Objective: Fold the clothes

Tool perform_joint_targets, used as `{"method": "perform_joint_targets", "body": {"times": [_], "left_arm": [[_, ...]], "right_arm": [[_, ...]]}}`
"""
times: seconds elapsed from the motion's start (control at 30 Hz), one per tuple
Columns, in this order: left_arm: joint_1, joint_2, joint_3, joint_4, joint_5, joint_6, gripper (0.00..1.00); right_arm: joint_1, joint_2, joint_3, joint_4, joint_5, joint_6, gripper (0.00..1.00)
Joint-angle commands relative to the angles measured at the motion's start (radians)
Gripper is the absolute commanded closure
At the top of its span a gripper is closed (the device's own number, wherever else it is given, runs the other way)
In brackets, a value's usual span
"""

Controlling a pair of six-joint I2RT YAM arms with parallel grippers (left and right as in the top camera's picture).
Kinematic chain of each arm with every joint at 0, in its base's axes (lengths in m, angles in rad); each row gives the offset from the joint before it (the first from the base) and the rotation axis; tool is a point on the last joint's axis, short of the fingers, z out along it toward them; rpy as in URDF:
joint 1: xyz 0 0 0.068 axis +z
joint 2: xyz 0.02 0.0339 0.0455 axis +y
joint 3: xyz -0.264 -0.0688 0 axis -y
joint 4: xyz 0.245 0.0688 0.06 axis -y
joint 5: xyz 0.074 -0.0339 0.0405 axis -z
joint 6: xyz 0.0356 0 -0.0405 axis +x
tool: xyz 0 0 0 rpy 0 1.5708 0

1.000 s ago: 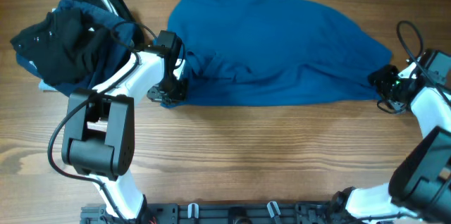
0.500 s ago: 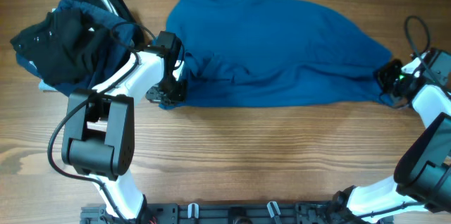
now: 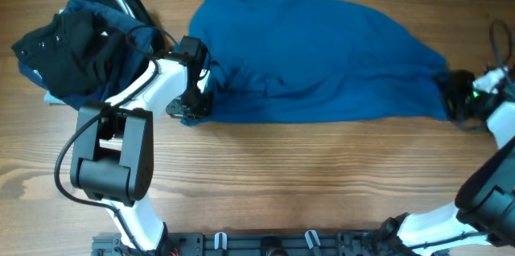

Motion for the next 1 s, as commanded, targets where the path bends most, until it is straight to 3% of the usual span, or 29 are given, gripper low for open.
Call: {"method": "perform_joint_targets", "body": {"times": [0.0,0.17,0.37,0.43,0.47,0.67,0.97], "left_arm": [[0.021,0.040,-0.050,0.003,-0.078,0.002,0.96],[0.021,0.040,-0.050,0.010,-0.078,0.002,0.96],[0.021,0.040,-0.050,0.005,-0.078,0.002,0.96],[0.021,0.040,-0.050,0.002,-0.078,0.002,0.96],[0.021,0.040,-0.050,-0.002,-0.078,0.002,0.96],[0.021,0.040,-0.050,-0.010,-0.078,0.002,0.96],[0.022,0.040,-0.049,-0.032,-0.111,0.001,0.96]], "right_arm": [[-0.023,0.011,0.005,-0.079,0.151,-0.130,0.45],[-0.010,0.022,-0.040,-0.067,0.212,-0.084,0.46],[-0.009,0.076,-0.041,-0.089,0.236,-0.032,0.60],[-0.013,0.082,-0.037,-0.089,0.243,-0.032,0.91],[-0.026,0.076,-0.026,-0.090,0.243,-0.032,0.96],[-0.134,-0.007,0.116,-0.177,0.243,-0.060,0.96],[-0.136,-0.014,0.126,-0.225,0.374,-0.098,0.96]]}}
